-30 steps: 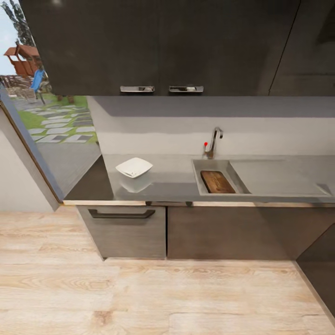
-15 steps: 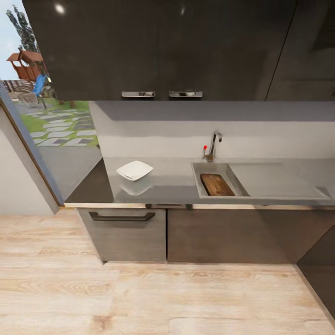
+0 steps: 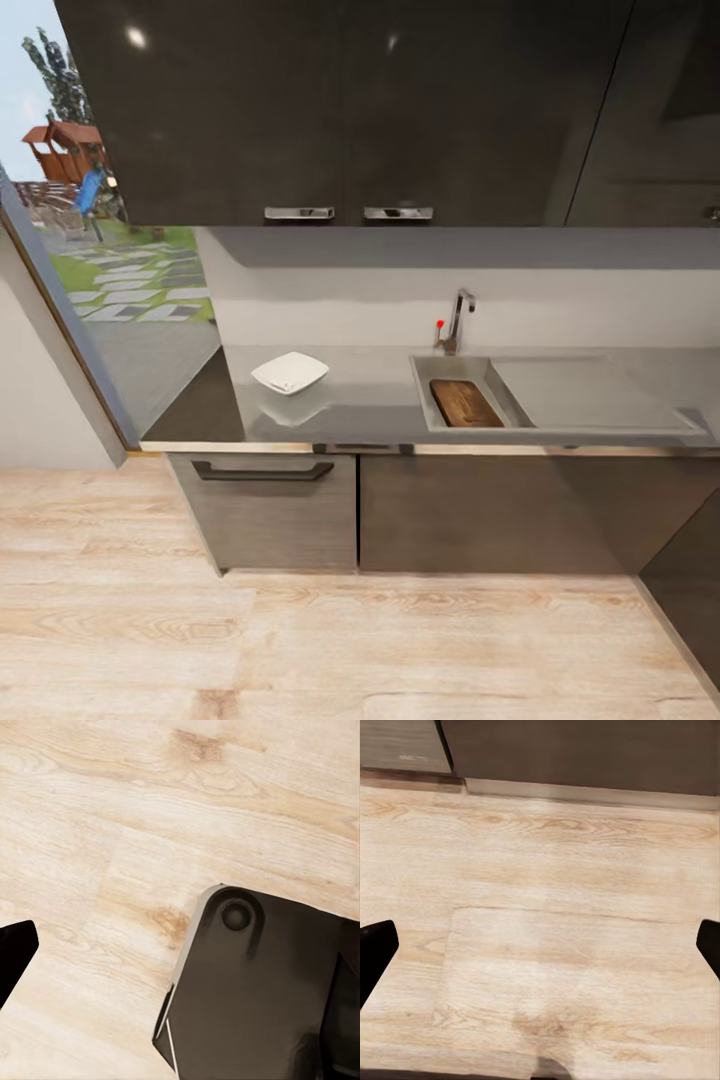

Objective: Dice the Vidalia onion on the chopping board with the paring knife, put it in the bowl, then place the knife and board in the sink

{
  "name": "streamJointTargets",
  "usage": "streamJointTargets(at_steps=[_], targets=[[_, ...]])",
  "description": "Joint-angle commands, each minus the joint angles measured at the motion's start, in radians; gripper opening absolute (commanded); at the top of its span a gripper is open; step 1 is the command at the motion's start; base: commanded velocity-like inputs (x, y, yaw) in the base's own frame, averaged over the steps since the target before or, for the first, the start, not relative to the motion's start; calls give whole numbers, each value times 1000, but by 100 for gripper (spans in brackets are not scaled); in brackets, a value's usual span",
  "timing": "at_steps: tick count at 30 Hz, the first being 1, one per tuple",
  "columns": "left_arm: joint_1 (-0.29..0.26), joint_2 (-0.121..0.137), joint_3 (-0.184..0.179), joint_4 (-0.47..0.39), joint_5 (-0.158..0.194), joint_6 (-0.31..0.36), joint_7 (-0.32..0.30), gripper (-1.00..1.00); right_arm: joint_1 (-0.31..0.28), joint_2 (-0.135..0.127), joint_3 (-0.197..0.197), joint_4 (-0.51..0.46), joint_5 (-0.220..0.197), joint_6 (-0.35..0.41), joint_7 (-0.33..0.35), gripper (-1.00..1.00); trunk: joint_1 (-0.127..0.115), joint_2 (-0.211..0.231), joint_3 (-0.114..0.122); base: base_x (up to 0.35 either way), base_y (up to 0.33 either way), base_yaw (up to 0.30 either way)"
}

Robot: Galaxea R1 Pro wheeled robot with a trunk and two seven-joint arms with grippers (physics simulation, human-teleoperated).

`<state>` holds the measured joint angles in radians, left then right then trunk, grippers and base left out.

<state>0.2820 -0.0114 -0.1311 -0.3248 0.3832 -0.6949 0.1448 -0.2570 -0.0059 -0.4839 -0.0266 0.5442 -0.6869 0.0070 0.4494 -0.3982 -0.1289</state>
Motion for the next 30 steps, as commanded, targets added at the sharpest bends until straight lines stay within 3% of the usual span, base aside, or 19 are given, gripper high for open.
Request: streamJointTargets(at_steps=[1,30], targets=[[0,1,-8,-2,2,-1,10,100,-1,0,-8,1,8,-3,1,100,1,-2,0,0,0,0],[0,1,-8,-2,2,-1,12,100,-1,0,-8,2,9,-2,1,100,1,-2,46,0,0,0]])
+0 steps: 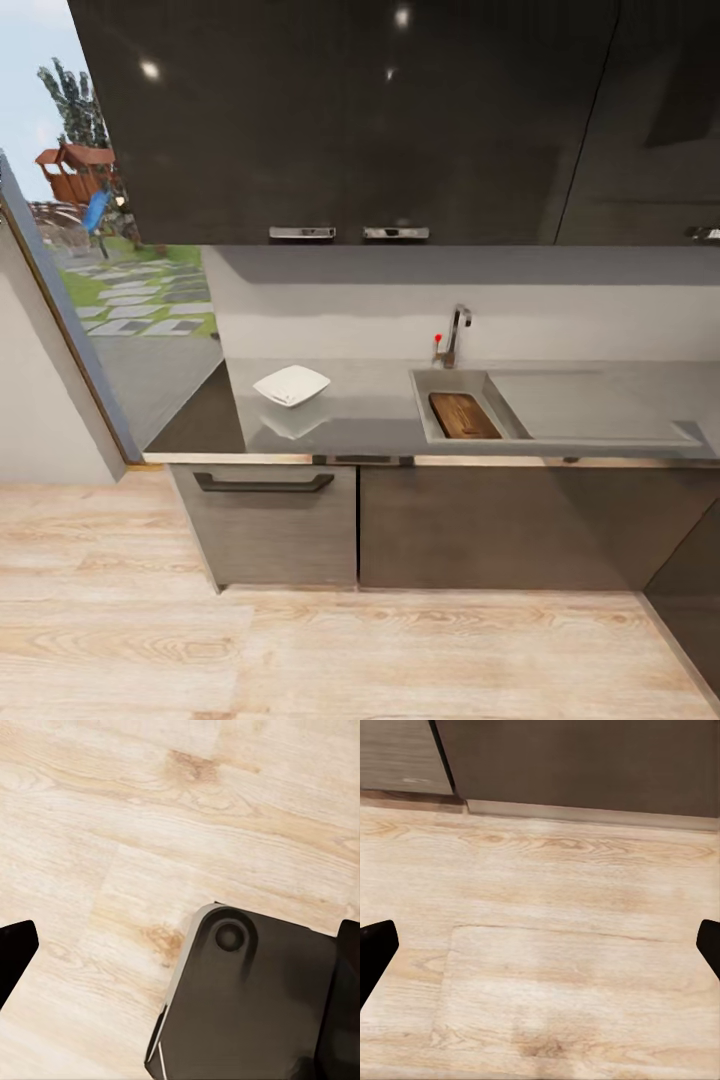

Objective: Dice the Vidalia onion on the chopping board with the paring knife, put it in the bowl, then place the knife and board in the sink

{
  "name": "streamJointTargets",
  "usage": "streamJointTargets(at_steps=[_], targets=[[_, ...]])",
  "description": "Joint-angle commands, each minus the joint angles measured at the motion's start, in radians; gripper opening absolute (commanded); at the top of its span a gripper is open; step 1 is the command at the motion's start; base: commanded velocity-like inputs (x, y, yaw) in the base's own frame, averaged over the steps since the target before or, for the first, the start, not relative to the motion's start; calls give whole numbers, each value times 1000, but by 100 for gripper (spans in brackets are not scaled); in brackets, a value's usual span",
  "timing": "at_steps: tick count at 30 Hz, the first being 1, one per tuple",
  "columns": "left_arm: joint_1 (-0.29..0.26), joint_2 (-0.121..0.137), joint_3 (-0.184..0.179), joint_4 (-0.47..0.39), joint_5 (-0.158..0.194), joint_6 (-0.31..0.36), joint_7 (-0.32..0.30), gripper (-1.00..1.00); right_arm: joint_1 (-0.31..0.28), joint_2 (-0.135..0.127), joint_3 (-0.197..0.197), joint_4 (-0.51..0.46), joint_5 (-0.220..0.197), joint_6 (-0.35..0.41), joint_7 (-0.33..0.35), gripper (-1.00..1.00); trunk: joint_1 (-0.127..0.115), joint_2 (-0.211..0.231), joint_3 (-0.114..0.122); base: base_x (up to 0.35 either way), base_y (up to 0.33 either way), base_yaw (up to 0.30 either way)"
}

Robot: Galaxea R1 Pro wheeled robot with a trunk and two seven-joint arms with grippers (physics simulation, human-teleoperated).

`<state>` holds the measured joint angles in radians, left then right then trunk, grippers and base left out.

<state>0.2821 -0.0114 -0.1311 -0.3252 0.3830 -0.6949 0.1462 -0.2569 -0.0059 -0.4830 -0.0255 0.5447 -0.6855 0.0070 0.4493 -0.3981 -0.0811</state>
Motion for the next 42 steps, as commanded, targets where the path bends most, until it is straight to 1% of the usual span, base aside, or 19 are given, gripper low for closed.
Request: streamJointTargets(at_steps=[1,27,33,36,39,40,42], targets=[[0,1,-8,-2,2,-1,10,100,-1,0,-8,1,8,-3,1,100,1,-2,0,0,0,0],[0,1,-8,-2,2,-1,10,100,-1,0,-7,1,8,-3,1,100,1,-2,41,0,0,0],[0,2,-8,-2,2,-1,10,100,0,-10,-7,4,9,10,-8,100,1,-2,49,0,0,0],[0,2,-8,-2,2,-1,10,100,15,-28,-5,6,9,77,-26,100,1,-2,50,0,0,0],[0,-1,-8,0,3,-1,10,100,49,-40,-5,7,9,251,-35,100,1,-2,51,0,0,0],[0,-2,-8,1,3,-1,10,100,53,-41,-5,7,9,281,-36,100,1,-2,51,0,0,0],[0,-4,-9,7,2,-1,10,100,61,-43,-5,7,9,384,-37,100,1,-2,51,0,0,0]])
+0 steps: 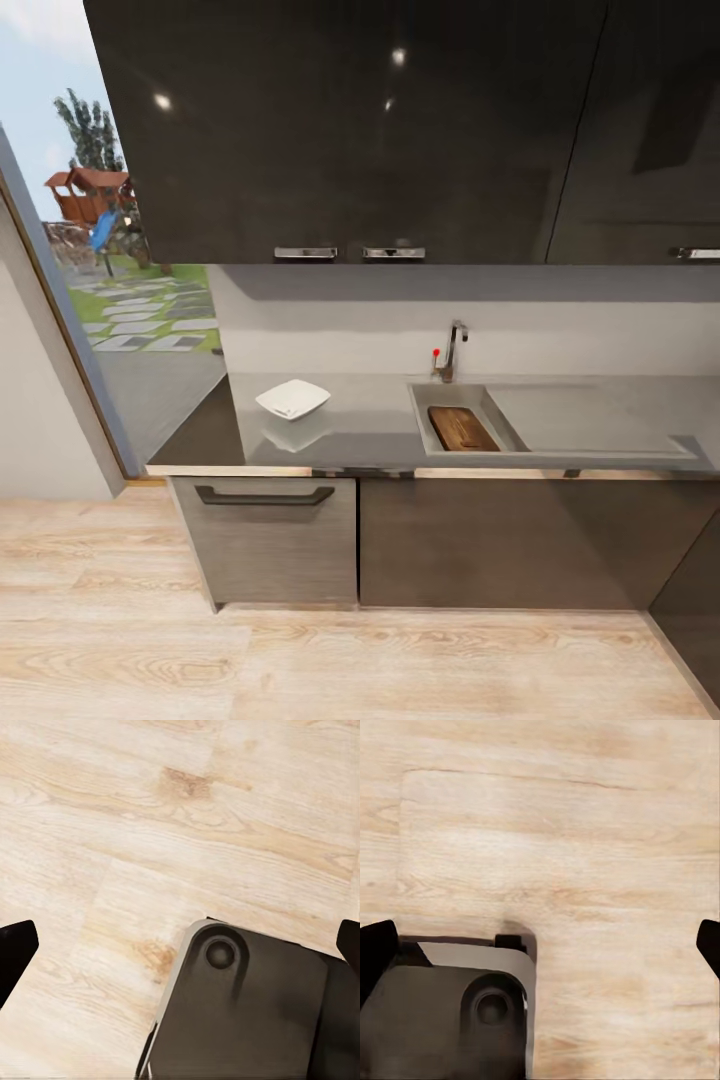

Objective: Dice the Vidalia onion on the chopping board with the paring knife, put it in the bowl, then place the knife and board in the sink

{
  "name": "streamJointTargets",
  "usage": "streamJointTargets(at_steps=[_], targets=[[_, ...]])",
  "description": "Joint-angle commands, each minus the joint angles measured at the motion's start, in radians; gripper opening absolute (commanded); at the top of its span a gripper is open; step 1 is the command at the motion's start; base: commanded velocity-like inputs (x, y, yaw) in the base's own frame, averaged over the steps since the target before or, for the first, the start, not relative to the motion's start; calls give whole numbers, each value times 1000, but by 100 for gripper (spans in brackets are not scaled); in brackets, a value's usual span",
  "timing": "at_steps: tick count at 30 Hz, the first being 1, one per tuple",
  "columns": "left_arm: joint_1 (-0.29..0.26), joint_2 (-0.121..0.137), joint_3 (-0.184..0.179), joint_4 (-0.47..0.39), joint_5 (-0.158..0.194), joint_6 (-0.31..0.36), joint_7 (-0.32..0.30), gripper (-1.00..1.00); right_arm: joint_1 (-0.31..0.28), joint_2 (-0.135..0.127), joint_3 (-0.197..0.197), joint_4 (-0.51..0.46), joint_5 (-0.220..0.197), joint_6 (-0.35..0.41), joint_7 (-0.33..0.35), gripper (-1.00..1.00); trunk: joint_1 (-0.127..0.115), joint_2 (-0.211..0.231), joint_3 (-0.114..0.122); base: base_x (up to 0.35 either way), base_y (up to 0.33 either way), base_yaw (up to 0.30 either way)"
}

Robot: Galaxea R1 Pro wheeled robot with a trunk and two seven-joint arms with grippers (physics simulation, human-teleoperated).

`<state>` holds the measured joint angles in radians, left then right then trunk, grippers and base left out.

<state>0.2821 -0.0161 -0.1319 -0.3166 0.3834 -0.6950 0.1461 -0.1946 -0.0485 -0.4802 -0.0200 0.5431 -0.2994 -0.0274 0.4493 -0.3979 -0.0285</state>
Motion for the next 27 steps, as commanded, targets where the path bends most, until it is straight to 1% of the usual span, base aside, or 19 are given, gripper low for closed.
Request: streamJointTargets(at_steps=[1,4,8,13,17,20,23,27], targets=[[0,0,-9,6,2,-1,11,100,3,0,-8,1,10,59,-4,100,1,-2,-2,0,0,0],[0,0,-9,29,3,-1,13,100,6,0,-9,-1,9,140,-6,100,1,-2,-2,0,0,0],[0,5,-8,56,3,-1,16,100,7,5,-8,-2,10,173,-5,100,1,-2,-2,0,0,0],[0,9,-8,80,3,-2,16,100,7,6,-6,-6,12,174,-5,100,1,-2,-2,0,0,0],[0,23,-8,99,3,-2,15,100,7,5,-6,-10,13,172,-5,100,1,-2,-2,0,0,0],[0,27,-8,123,3,-2,15,100,7,11,-7,-11,12,171,-4,100,1,-2,-2,0,0,0],[0,30,-8,157,3,-2,14,100,7,23,-7,-11,11,171,-4,100,1,-2,-2,0,0,0],[0,32,-9,185,3,-3,14,100,7,27,-5,-11,11,171,-3,100,1,-2,-2,0,0,0]])
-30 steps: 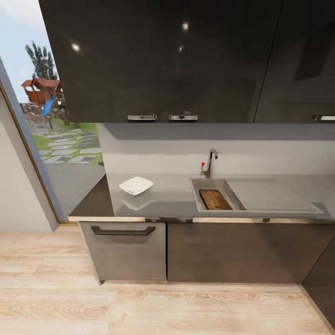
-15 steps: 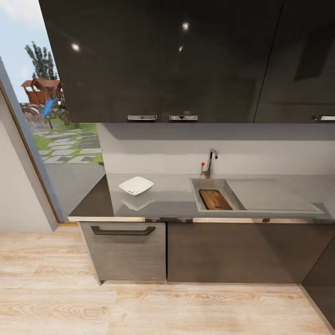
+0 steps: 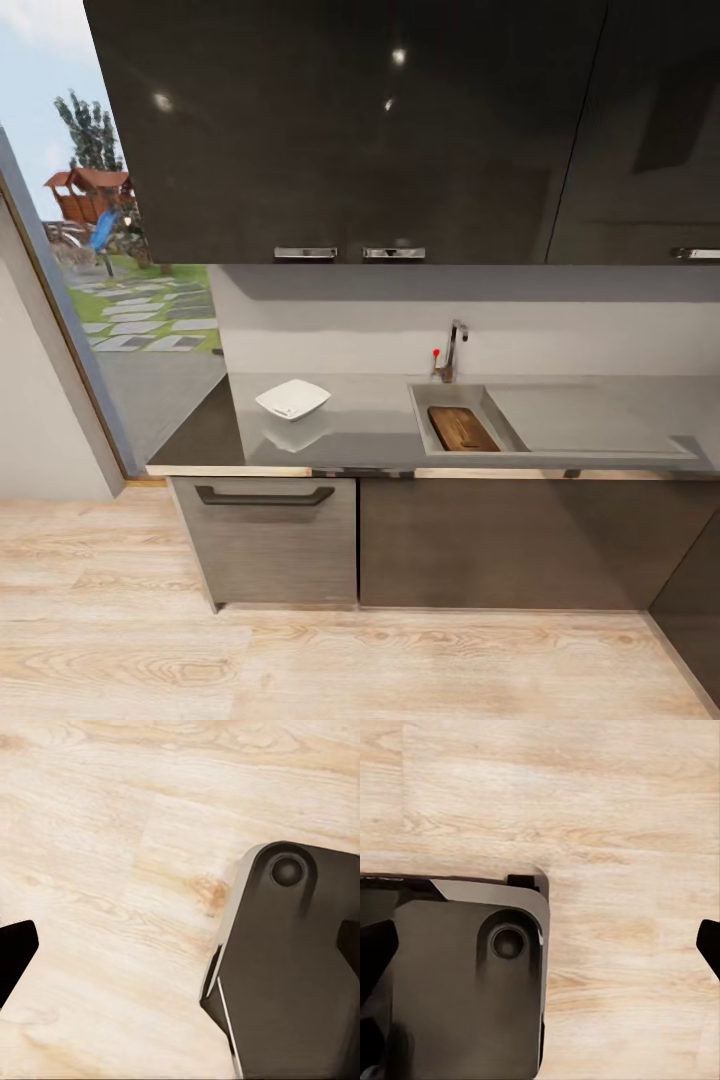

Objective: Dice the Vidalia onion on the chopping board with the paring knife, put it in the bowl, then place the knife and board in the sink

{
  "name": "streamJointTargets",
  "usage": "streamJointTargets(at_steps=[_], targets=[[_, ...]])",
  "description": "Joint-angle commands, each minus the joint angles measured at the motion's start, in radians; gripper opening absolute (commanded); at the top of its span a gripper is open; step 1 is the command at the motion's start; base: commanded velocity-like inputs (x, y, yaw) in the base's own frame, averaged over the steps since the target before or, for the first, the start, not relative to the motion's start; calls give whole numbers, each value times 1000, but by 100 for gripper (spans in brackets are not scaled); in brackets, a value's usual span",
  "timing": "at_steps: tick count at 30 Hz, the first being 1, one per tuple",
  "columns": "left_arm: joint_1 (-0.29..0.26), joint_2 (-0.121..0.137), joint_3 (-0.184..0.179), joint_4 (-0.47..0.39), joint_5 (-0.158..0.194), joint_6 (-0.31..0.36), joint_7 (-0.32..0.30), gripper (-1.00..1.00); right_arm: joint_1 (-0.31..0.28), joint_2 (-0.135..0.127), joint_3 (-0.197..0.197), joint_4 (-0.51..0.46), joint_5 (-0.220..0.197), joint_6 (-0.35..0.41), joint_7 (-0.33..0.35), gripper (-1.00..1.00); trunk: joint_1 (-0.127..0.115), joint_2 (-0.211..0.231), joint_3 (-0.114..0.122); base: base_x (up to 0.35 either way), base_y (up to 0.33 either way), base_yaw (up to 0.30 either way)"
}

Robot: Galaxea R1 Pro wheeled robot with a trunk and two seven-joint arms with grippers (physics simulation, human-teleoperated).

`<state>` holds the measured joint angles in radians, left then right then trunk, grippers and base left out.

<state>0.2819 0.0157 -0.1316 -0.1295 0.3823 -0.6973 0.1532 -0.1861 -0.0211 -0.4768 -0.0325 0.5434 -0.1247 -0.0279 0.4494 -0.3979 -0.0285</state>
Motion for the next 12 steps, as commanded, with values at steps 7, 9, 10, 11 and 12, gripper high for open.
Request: streamJointTargets(at_steps=[7,9,10,11,12], targets=[[0,1,-9,19,4,-1,6,100,-1,1,-11,1,10,-4,-3,100,1,-2,-2,0,0,0],[0,1,-9,20,4,-1,6,100,-1,1,-10,1,10,-4,-3,100,1,-2,-2,0,0,0],[0,1,-9,20,4,-1,6,100,-1,1,-9,1,10,-4,-3,100,1,-2,-2,0,0,0],[0,1,-9,20,4,-1,6,100,-1,1,-9,1,10,-4,-3,100,1,-2,-2,0,0,0],[0,1,-9,20,4,-1,6,100,-1,1,-8,2,10,-4,-3,100,1,-2,-2,0,0,0]])
